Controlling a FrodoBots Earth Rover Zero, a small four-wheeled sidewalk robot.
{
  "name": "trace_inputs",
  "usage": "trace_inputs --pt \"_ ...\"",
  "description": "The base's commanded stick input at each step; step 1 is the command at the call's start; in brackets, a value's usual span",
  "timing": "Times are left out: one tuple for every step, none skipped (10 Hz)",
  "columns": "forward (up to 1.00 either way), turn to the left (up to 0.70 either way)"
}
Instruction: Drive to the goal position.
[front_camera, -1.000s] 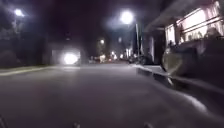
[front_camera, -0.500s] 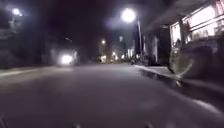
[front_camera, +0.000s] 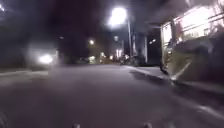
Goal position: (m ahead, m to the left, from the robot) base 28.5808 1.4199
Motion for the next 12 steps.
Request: trace_inputs --pt "1.0 0.0" --pt "1.0 0.0" --pt "1.0 0.0" --pt "1.0 0.0" --pt "1.0 0.0" --pt "1.0 0.0" --pt "1.0 0.0" --pt "1.0 0.0" --pt "1.0 0.0" --pt "1.0 0.0" --pt "1.0 0.0" --pt "1.0 0.0"
